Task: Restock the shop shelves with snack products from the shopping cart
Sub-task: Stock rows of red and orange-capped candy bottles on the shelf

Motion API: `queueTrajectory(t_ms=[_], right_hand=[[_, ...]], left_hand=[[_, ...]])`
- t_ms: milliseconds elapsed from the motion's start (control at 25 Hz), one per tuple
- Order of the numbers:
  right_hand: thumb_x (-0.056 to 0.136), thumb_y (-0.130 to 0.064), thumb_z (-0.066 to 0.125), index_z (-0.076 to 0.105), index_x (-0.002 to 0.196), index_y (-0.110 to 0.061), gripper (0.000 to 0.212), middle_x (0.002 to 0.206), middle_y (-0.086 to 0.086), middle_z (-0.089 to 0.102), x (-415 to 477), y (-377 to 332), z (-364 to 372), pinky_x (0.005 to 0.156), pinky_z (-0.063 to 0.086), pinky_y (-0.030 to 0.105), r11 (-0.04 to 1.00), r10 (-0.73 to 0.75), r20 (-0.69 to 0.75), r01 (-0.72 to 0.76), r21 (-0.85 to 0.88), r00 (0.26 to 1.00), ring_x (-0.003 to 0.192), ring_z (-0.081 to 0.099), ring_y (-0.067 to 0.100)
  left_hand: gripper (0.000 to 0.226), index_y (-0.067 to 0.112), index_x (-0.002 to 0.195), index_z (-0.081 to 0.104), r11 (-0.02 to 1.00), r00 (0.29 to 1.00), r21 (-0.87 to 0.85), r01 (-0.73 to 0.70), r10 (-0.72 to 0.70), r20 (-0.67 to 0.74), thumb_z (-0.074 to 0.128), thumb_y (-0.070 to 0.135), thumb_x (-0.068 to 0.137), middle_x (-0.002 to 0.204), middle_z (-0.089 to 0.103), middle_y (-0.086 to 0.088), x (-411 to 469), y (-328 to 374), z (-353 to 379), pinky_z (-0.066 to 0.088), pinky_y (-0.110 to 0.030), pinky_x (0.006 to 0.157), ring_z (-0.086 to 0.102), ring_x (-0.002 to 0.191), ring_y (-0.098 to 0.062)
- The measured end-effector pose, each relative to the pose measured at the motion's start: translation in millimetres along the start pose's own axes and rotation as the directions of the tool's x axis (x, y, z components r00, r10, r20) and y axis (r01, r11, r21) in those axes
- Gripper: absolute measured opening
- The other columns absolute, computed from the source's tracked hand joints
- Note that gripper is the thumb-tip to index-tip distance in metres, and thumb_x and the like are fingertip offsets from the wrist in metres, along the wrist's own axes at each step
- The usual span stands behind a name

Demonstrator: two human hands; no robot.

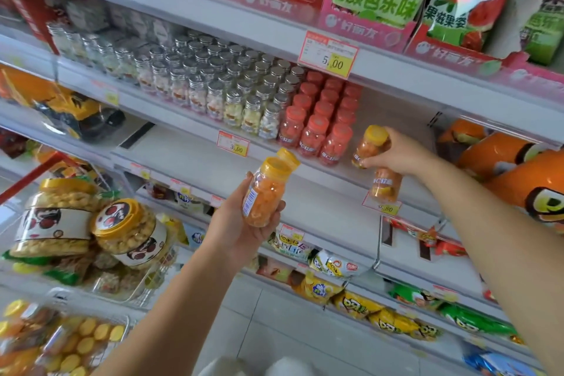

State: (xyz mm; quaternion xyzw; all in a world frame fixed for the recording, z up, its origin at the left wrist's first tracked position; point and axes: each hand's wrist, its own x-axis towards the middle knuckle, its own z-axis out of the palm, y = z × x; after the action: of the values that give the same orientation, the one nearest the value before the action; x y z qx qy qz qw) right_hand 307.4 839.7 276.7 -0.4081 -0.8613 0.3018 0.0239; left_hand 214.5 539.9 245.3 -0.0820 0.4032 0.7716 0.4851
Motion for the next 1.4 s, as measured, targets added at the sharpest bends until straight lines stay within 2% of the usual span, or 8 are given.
queueTrajectory(t_ms=[120,360,480,600,760,920,1040,1400], right_hand=[[0.065,-0.017,0.089,0.056,0.112,-0.027,0.057,0.105,-0.001,0.066,-3,-6,11,0.080,0.046,0.028,0.999,-0.003,0.056,0.001,0.038,0.998,0.096,0.062,0.019],[0.073,-0.014,0.084,0.052,0.126,-0.028,0.064,0.113,0.000,0.063,-9,0,-3,0.084,0.047,0.029,0.996,-0.054,0.148,0.043,0.073,0.988,0.101,0.061,0.018],[0.085,-0.023,0.071,0.051,0.121,-0.032,0.041,0.109,0.001,0.064,-12,10,-33,0.083,0.053,0.039,0.999,-0.012,-0.137,0.017,0.035,0.990,0.087,0.063,0.023],[0.094,-0.037,0.057,0.060,0.114,-0.017,0.029,0.110,0.007,0.067,0,17,-32,0.084,0.051,0.040,0.982,-0.106,-0.421,0.028,-0.187,0.901,0.096,0.063,0.030],[0.097,-0.042,0.051,0.058,0.107,-0.022,0.023,0.098,-0.007,0.063,2,25,-2,0.070,0.041,0.029,0.953,-0.281,-0.297,0.227,-0.201,0.913,0.091,0.061,0.021],[0.099,-0.051,0.042,0.062,0.104,-0.031,0.029,0.104,-0.008,0.065,-8,34,-13,0.086,0.050,0.033,0.965,-0.070,-0.132,0.100,0.241,0.989,0.097,0.061,0.016],[0.098,-0.038,0.051,0.063,0.111,-0.034,0.018,0.115,-0.003,0.062,-15,49,-22,0.097,0.051,0.045,0.883,0.008,0.027,-0.020,0.469,1.000,0.109,0.061,0.019],[0.095,-0.040,0.056,0.066,0.105,-0.044,0.015,0.123,-0.002,0.064,-19,45,-8,0.102,0.049,0.045,0.840,-0.014,0.057,-0.019,0.542,0.998,0.117,0.059,0.019]], left_hand=[[0.036,0.009,0.098,0.068,0.999,1.000,0.037,0.004,-0.004,0.011,0.048,0.039,0.101,0.075,0.071,-0.006,8,7,3,0.056,-0.021,0.049,0.068,0.059,-0.015],[0.036,0.009,0.098,0.068,0.998,0.999,0.057,0.002,-0.005,0.049,0.046,0.038,0.103,0.075,0.071,-0.005,25,5,24,0.055,-0.020,0.050,0.067,0.059,-0.014],[0.035,0.010,0.098,0.068,0.999,0.999,0.039,-0.012,0.011,0.033,0.046,0.037,0.103,0.076,0.071,-0.005,32,3,33,0.055,-0.020,0.049,0.067,0.059,-0.014],[0.035,0.010,0.100,0.068,1.000,1.000,0.018,-0.026,0.026,0.011,0.046,0.037,0.103,0.076,0.071,-0.005,40,-4,43,0.055,-0.021,0.049,0.068,0.060,-0.014],[0.036,0.009,0.100,0.068,0.999,1.000,0.032,-0.025,0.024,0.014,0.046,0.038,0.103,0.074,0.070,-0.005,44,-14,54,0.055,-0.020,0.049,0.067,0.059,-0.013],[0.038,0.008,0.095,0.068,0.999,1.000,0.035,-0.026,0.026,0.014,0.047,0.037,0.103,0.072,0.070,-0.005,47,-15,62,0.055,-0.020,0.049,0.067,0.058,-0.013],[0.039,0.006,0.091,0.068,0.999,0.999,0.034,-0.018,0.017,0.030,0.046,0.036,0.103,0.070,0.069,-0.006,46,-19,69,0.055,-0.019,0.049,0.067,0.057,-0.013],[0.038,0.009,0.099,0.068,0.997,0.996,0.079,0.010,-0.018,0.090,0.044,0.039,0.103,0.073,0.070,-0.004,43,-22,69,0.055,-0.020,0.050,0.067,0.060,-0.013]])
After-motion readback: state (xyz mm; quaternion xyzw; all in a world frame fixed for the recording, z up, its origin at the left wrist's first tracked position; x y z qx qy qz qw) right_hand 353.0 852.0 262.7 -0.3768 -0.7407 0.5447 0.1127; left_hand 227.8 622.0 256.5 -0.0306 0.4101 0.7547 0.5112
